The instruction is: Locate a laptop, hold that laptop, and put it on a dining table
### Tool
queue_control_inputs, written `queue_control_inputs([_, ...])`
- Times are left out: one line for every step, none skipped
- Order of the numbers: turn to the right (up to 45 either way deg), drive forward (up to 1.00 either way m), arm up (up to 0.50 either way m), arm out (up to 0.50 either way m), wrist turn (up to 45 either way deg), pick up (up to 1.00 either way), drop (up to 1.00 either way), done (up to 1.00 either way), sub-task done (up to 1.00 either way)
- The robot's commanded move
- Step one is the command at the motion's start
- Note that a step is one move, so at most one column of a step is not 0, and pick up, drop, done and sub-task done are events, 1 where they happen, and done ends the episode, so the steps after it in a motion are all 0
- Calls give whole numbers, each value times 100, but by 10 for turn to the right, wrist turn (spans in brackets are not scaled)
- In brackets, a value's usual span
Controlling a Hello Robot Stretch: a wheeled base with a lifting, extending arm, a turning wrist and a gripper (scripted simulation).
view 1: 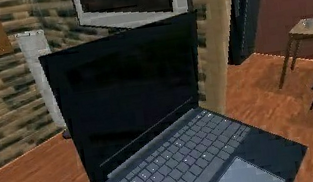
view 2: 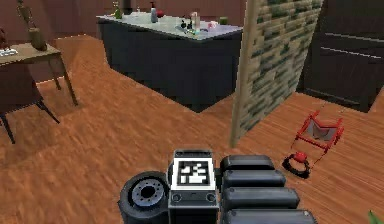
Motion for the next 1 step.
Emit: queue_control_inputs([0,15,0,0,0,0,0,0,0])
